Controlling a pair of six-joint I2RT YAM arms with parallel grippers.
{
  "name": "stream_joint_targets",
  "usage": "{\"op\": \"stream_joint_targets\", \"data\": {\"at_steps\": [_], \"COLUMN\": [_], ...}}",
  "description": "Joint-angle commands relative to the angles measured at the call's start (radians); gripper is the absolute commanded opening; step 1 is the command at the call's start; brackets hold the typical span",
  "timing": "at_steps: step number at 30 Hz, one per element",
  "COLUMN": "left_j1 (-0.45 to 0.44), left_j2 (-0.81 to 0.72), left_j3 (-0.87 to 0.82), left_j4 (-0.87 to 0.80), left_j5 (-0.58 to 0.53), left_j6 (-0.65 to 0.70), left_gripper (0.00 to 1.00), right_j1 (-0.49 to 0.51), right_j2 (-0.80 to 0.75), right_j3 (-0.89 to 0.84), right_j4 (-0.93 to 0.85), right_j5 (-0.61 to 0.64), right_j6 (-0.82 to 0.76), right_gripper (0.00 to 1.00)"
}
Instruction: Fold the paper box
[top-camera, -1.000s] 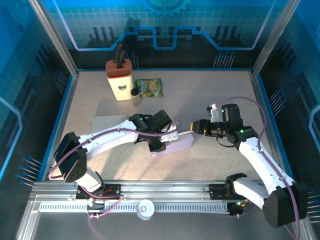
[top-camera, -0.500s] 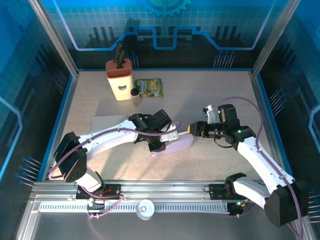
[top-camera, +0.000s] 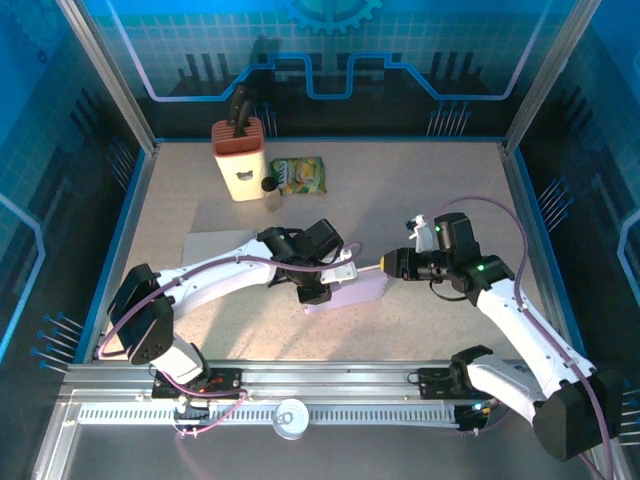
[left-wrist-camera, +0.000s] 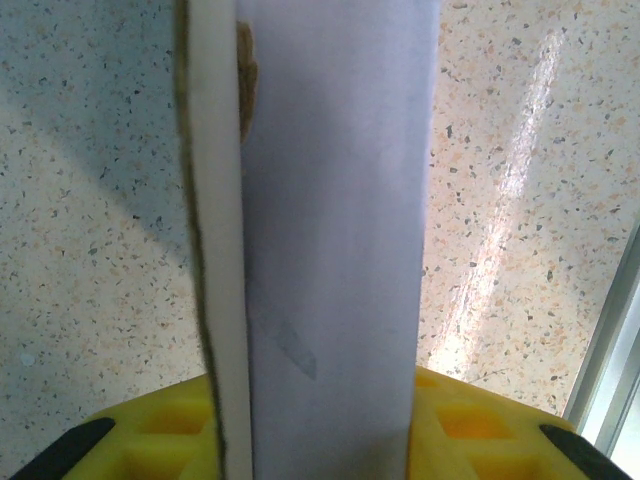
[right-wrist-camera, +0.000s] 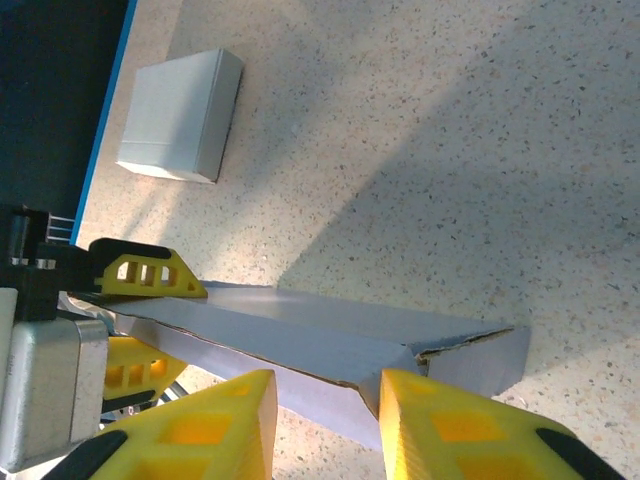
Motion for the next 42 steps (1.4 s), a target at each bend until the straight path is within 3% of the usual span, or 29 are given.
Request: {"op": "stream_joint_targets", "data": {"at_steps": [1, 27, 32, 42], "left_j1": [0.010, 0.012, 0.013, 0.016], "left_j2": [0.013, 0.023, 0.024, 0.022], "left_j3": [0.010, 0.023, 0.022, 0.023], "left_j4": [-0.015, -0.023, -0.020, -0.023], "left_j5": [0.023, 0.037, 0.040, 0.048], "left_j6": [0.000, 0.002, 0.005, 0.003], "left_gripper": [0.34, 0.34, 0.34, 0.34], "right_j1": [0.031, 0.132, 0.137, 0.134], "right_j2": [-0.021, -0.001, -0.061, 0.022], "right_j3": [-0.006, 0.062, 0.044, 0.050], "right_j4": [-0.055, -0.104, -0.097, -0.037], "right_j5": [0.049, 0.321, 0.327, 0.266], "right_j6": [-0.025, -0.056, -0.065, -0.079], "right_gripper": [0.31, 0.26, 0.34, 0.38]}}
